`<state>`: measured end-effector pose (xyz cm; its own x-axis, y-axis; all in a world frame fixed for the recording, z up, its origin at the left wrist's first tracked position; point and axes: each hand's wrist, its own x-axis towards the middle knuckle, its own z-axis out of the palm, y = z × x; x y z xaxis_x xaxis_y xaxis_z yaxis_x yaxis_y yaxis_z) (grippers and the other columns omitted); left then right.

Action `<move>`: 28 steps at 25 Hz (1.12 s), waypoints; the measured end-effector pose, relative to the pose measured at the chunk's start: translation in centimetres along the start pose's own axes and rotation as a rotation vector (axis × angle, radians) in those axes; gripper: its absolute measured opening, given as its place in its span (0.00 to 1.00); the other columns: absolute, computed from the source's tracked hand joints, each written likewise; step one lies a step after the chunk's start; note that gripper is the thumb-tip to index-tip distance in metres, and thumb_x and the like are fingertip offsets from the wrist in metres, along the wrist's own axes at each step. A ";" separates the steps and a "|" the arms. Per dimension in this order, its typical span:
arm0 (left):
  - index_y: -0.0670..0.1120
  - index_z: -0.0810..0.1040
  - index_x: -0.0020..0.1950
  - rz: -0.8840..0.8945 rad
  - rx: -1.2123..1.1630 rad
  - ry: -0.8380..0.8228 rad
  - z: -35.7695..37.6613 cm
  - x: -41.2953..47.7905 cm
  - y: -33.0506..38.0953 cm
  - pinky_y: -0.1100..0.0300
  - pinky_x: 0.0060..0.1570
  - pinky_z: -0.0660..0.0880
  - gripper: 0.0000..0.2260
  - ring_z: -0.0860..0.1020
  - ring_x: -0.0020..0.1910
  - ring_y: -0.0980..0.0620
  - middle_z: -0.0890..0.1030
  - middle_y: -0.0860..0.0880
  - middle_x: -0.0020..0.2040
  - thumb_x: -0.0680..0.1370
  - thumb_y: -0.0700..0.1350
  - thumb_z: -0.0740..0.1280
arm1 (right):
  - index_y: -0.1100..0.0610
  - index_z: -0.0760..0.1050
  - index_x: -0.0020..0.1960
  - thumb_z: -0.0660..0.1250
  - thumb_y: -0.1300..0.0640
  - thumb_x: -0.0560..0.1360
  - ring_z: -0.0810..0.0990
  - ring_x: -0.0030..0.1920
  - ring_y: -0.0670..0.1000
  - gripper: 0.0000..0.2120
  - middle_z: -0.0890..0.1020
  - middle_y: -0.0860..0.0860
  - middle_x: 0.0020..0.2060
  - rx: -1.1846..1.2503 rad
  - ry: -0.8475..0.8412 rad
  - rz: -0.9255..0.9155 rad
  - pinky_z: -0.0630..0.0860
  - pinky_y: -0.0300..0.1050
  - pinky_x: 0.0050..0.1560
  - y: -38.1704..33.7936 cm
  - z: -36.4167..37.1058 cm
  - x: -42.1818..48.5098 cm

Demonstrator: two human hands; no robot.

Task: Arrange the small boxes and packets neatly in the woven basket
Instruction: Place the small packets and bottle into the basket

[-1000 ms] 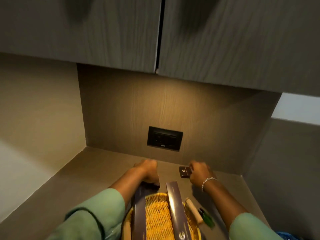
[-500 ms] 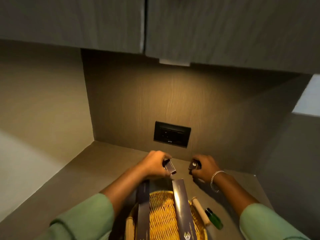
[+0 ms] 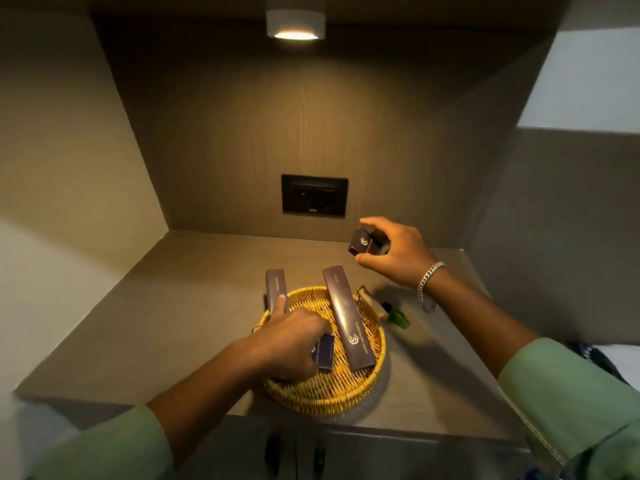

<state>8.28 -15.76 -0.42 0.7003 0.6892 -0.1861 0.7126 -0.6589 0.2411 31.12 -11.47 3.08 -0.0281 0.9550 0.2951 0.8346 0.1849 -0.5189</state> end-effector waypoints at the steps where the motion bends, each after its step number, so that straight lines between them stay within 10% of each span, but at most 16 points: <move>1: 0.51 0.74 0.59 0.043 0.032 -0.022 0.3 -0.1 0.3 0.33 0.70 0.43 0.19 0.69 0.62 0.51 0.78 0.52 0.57 0.70 0.47 0.72 | 0.51 0.66 0.68 0.74 0.48 0.67 0.75 0.55 0.54 0.33 0.78 0.56 0.59 -0.005 -0.008 -0.002 0.71 0.39 0.45 -0.4 -0.1 -0.8; 7: 0.50 0.74 0.63 0.249 0.223 -0.040 1.5 -0.4 1.4 0.27 0.66 0.42 0.20 0.68 0.64 0.44 0.77 0.47 0.59 0.72 0.41 0.70 | 0.54 0.71 0.63 0.76 0.51 0.66 0.74 0.50 0.46 0.29 0.80 0.55 0.56 -0.023 -0.031 -0.048 0.66 0.28 0.40 -1.9 -0.3 -3.7; 18: 0.49 0.71 0.62 -0.001 0.204 0.281 3.6 -1.7 1.6 0.41 0.65 0.31 0.23 0.72 0.60 0.47 0.80 0.50 0.54 0.69 0.54 0.71 | 0.56 0.70 0.66 0.78 0.54 0.64 0.76 0.56 0.50 0.33 0.79 0.54 0.58 0.010 -0.158 -0.110 0.73 0.36 0.48 -2.9 1.5 -5.1; 28: 0.50 0.76 0.55 -0.172 -0.247 0.732 3.0 -6.0 -1.1 0.49 0.73 0.49 0.10 0.73 0.55 0.55 0.80 0.52 0.53 0.74 0.49 0.67 | 0.52 0.68 0.64 0.74 0.41 0.65 0.78 0.50 0.55 0.33 0.80 0.55 0.54 -0.307 -0.364 -0.108 0.78 0.49 0.45 -6.1 6.8 -3.1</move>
<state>3.46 -20.10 -2.42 0.3137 0.8550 0.4131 0.7180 -0.4983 0.4861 22.44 -13.95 -0.11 -0.2686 0.9632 0.0058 0.9384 0.2630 -0.2242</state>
